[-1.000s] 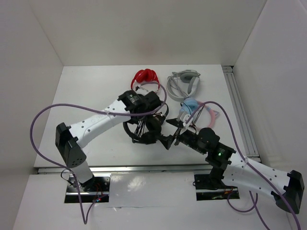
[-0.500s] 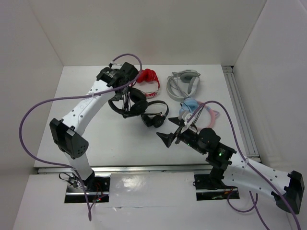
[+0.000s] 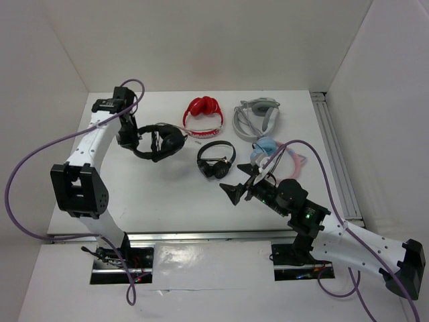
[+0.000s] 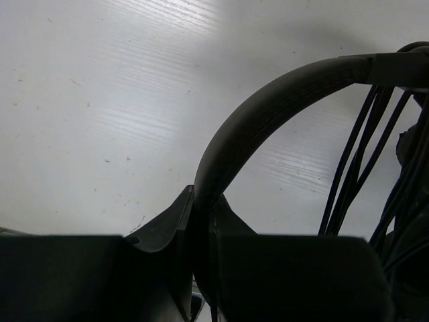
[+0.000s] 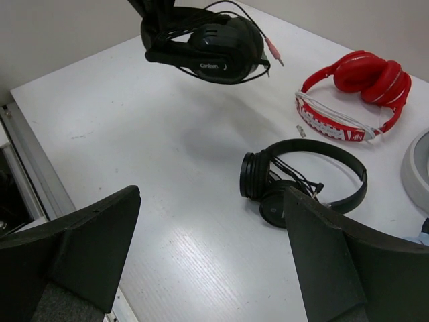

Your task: Wrap the headphones

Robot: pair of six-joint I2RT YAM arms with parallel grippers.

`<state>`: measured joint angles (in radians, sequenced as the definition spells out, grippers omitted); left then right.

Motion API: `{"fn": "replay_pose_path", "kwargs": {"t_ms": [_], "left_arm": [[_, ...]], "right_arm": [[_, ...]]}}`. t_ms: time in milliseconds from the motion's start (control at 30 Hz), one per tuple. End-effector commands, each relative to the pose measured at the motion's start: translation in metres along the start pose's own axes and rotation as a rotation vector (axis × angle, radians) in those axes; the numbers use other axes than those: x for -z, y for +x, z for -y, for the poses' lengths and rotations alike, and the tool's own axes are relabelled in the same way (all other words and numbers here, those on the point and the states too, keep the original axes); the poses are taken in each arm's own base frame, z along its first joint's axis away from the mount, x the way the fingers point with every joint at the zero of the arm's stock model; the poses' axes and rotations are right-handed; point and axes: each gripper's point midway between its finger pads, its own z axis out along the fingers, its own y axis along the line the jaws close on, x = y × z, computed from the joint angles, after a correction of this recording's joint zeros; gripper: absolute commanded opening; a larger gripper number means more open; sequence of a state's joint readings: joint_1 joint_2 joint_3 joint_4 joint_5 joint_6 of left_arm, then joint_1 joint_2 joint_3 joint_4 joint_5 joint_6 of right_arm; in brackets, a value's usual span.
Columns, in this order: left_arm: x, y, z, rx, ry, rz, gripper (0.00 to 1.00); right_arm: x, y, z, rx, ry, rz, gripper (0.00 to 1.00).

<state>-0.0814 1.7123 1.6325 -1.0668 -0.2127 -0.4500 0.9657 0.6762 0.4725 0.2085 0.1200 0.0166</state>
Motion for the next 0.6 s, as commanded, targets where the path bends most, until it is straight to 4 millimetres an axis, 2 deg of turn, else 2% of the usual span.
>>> {"fn": "replay_pose_path", "kwargs": {"t_ms": [0,67,200,267,333,467,567], "left_arm": [[0.018,-0.018,0.026,0.015,0.257,0.069,0.0],[0.015,-0.016,0.029,0.036,0.322,0.049,0.0],[0.007,-0.015,0.026,0.068,0.317,0.044,0.0],[0.004,-0.013,0.035,0.064,0.371,0.047,0.0],[0.006,-0.014,0.034,0.074,0.366,0.057,0.0],[0.0,-0.017,0.025,0.088,0.31,0.075,0.0],[-0.002,-0.018,0.008,0.129,0.231,0.088,0.0]], "right_arm": [[-0.001,-0.027,-0.001,-0.021,0.0,0.058,0.94],[-0.002,-0.026,-0.001,-0.021,0.0,0.058,0.94],[-0.002,-0.021,-0.003,-0.029,-0.009,0.047,0.94],[-0.002,-0.021,-0.005,-0.028,-0.019,0.046,0.94],[-0.002,-0.021,-0.005,-0.028,-0.019,0.046,0.95],[-0.002,-0.021,-0.005,-0.028,-0.019,0.046,0.95],[-0.002,-0.021,-0.005,-0.028,-0.019,0.046,0.95]]}}
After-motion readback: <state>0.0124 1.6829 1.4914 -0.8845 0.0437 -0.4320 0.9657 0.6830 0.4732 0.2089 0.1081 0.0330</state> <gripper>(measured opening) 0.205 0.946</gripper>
